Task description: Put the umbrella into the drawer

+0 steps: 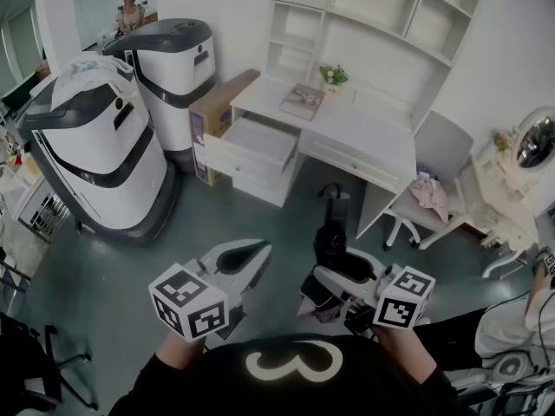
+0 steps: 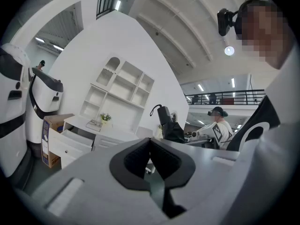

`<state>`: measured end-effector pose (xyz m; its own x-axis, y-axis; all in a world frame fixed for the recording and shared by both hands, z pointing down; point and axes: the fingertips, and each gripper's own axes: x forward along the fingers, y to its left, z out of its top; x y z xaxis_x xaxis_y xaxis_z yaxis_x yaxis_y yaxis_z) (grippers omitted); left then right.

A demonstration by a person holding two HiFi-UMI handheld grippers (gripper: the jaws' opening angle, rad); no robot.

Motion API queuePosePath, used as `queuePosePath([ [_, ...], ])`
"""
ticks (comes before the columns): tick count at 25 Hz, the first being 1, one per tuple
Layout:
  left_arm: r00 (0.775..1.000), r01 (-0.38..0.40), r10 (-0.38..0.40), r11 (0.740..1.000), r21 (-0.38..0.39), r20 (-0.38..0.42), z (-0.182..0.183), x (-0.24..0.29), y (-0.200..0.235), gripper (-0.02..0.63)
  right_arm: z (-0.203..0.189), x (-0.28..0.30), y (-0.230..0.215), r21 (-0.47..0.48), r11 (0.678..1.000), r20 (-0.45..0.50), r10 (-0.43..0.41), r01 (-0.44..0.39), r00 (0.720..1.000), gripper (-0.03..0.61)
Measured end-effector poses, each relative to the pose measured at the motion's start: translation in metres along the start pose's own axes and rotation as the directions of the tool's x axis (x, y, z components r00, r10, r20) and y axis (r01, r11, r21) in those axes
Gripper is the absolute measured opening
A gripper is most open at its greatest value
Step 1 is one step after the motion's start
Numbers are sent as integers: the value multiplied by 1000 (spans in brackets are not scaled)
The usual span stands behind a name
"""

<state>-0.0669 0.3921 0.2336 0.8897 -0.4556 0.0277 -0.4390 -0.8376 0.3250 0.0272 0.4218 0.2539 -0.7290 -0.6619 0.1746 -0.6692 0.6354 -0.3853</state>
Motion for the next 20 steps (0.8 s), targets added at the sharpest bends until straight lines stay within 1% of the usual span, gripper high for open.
queuePosePath([
  [5,1000,-1,1,1000,-13,-11,-5,-2,-4,6,-1,-7,3,2,1000,1,-8,8,1000,229],
  [10,1000,1,-2,1000,-16,-27,-6,8,-7,6,-1,-15,-6,-1,1000,8,-25,25,1000,229],
  [14,999,-3,3,1000,3,-45,-4,17,-6,6,1,-16,-14,18,1000,36,-12,11,999,229],
  [20,997,-42,42,999,12,-57,0,30,12,6,9,-6,-37,32,999,60,15,-17,998,229],
])
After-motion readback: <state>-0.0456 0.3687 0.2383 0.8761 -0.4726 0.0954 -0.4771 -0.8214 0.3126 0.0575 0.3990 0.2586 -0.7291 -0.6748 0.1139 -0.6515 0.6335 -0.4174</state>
